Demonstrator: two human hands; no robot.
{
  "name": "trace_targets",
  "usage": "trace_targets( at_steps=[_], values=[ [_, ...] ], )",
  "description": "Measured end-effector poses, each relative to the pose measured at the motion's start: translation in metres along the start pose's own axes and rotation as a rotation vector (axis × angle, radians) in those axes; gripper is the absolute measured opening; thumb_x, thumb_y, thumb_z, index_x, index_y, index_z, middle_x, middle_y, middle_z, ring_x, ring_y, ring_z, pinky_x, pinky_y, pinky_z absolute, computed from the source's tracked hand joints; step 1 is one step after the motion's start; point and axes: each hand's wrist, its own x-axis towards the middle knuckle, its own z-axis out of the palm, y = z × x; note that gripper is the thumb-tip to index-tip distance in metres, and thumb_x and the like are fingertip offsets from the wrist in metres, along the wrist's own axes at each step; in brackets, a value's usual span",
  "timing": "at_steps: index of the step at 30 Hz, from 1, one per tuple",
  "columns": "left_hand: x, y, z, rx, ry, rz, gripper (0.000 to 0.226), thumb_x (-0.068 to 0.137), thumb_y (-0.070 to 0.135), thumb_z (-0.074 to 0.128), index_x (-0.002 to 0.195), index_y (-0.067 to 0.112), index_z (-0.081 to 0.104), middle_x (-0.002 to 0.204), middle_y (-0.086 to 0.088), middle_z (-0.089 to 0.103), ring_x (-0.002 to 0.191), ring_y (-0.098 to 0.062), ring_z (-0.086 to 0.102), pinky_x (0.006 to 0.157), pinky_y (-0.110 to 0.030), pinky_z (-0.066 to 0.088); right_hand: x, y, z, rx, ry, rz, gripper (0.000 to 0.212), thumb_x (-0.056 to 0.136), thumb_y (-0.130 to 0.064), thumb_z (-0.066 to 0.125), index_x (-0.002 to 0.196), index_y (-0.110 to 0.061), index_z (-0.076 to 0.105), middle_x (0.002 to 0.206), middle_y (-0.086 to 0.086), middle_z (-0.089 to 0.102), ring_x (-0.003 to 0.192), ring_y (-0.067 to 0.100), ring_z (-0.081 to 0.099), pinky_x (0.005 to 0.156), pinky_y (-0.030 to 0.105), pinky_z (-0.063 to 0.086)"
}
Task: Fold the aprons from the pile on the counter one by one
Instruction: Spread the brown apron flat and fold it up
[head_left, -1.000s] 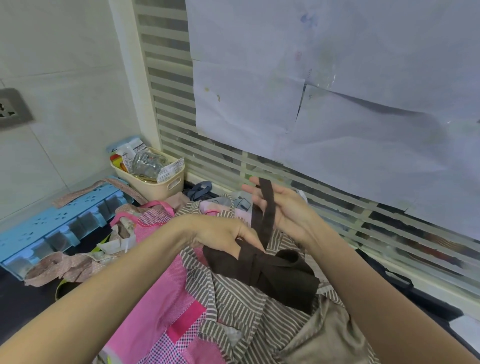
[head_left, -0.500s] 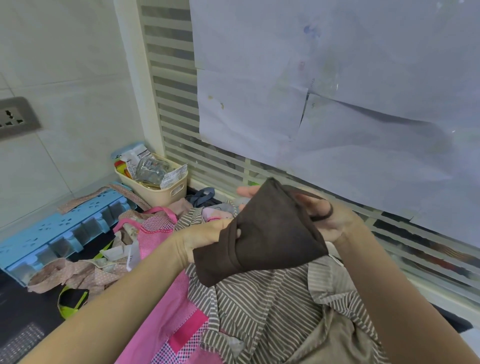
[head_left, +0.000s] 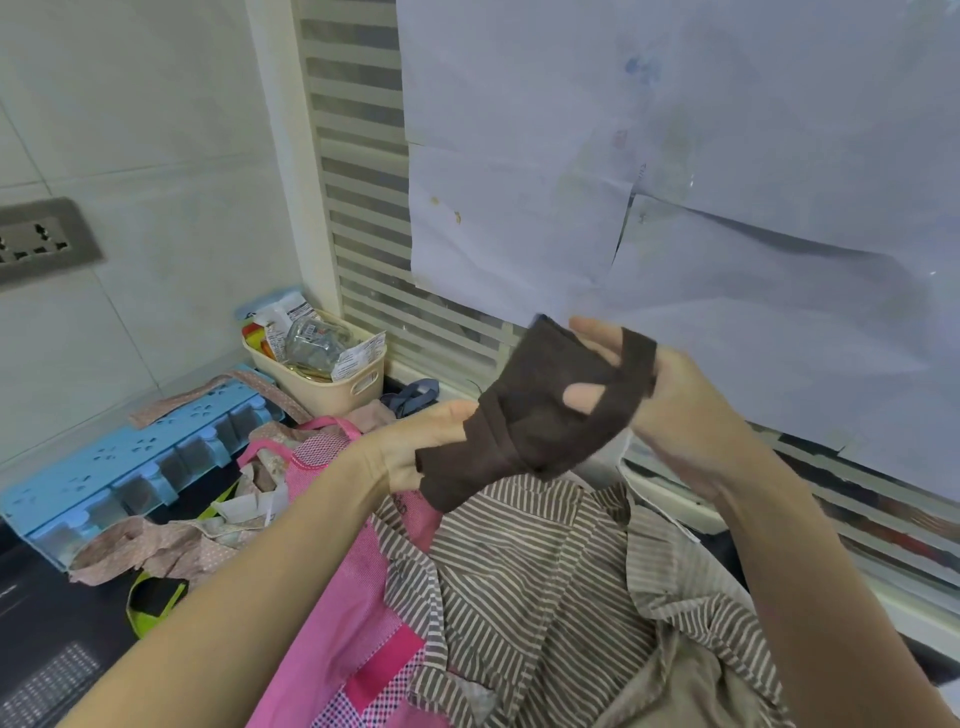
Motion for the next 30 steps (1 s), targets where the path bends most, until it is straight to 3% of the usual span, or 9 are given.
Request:
trace_targets(
  at_steps=[3,8,10,13,19,22,24,27,30],
  values=[
    [-0.007,0.014,0.001,0.145,-0.101,-0.109,0.035,0.091,-0.007,0.048,0.074,0.012,0.072,0.064,0.001,0.069,0.054,-0.006,0.065,0.048,-0.016,0.051,0.009,0.003,-0.005,0.04,0.061,0.106,0.05,0.066,-0.025,0.075,0.114,-0.019,0.061,0.11,-0.007,0.07,0.102,0.009,0.066,0.09,0.028,0.053],
    [-0.004,0.026,0.014,0.734,-0.257,-0.029,0.013,0.089,0.003,0.06,0.099,0.0,0.068,0.092,-0.009,0.069,0.086,-0.018,0.064,0.088,-0.037,0.053,0.027,0.002,0.007,-0.295,-0.107,0.238,0.028,0.079,-0.023,0.073,0.102,-0.008,0.064,0.114,0.01,0.065,0.1,0.011,0.065,0.081,0.017,0.053],
    [-0.002,0.027,0.019,0.933,-0.301,0.035,0.013,0.088,0.005,0.062,0.098,0.0,0.069,0.082,0.003,0.067,0.079,-0.011,0.06,0.083,-0.031,0.05,0.038,0.004,0.016,-0.308,-0.083,0.261,0.022,0.081,-0.022,0.072,0.097,-0.009,0.064,0.108,0.008,0.067,0.096,0.017,0.068,0.08,0.022,0.055],
    [-0.009,0.019,0.031,1.15,-0.437,0.108,0.008,0.085,-0.001,0.06,0.09,-0.002,0.066,0.076,-0.003,0.062,0.068,-0.009,0.053,0.067,-0.023,0.041,0.059,0.017,0.007,0.041,0.151,0.383,0.015,0.086,-0.013,0.067,0.097,-0.005,0.061,0.101,0.013,0.068,0.072,0.023,0.07,0.065,0.026,0.059],
    [-0.025,0.015,0.029,0.943,-0.57,0.094,0.01,0.089,0.005,0.06,0.091,0.012,0.066,0.073,0.015,0.061,0.07,0.001,0.058,0.067,-0.013,0.043,0.059,0.055,-0.02,0.445,0.267,0.541,0.009,0.093,-0.009,0.056,0.097,-0.003,0.061,0.1,0.027,0.064,0.067,0.031,0.071,0.06,0.032,0.06],
    [-0.023,0.016,0.022,0.894,-0.54,0.066,0.01,0.09,0.005,0.059,0.097,-0.001,0.065,0.084,0.002,0.064,0.078,-0.006,0.059,0.072,-0.017,0.046,0.056,0.063,-0.026,0.943,0.342,0.509,0.026,0.099,-0.009,0.045,0.121,0.004,0.052,0.101,0.032,0.06,0.06,0.031,0.07,0.048,0.028,0.056],
    [-0.022,0.013,0.015,0.844,-0.518,0.008,0.014,0.09,0.004,0.058,0.101,-0.004,0.064,0.087,0.001,0.064,0.079,-0.004,0.06,0.074,-0.016,0.046,0.054,0.061,-0.029,1.12,0.33,0.496,0.031,0.101,-0.015,0.042,0.125,0.003,0.046,0.095,0.028,0.063,0.042,0.018,0.062,0.035,0.017,0.045],
    [-0.018,0.003,0.004,0.839,-0.473,-0.082,0.011,0.09,0.004,0.058,0.099,0.002,0.065,0.082,0.008,0.063,0.074,0.002,0.06,0.073,-0.015,0.047,0.052,0.045,-0.025,0.853,0.138,0.49,0.03,0.098,-0.024,0.043,0.106,0.003,0.054,0.071,0.008,0.066,0.031,0.003,0.039,0.026,0.012,0.025],
    [-0.01,-0.006,0.003,0.916,-0.33,-0.007,0.023,0.088,0.002,0.06,0.076,0.022,0.059,0.072,0.009,0.056,0.068,0.001,0.054,0.07,-0.018,0.044,0.055,0.027,-0.005,0.591,0.167,0.379,0.022,0.096,-0.019,0.049,0.1,0.002,0.055,0.066,0.004,0.059,0.032,0.003,0.033,0.028,0.013,0.022]
  ],
)
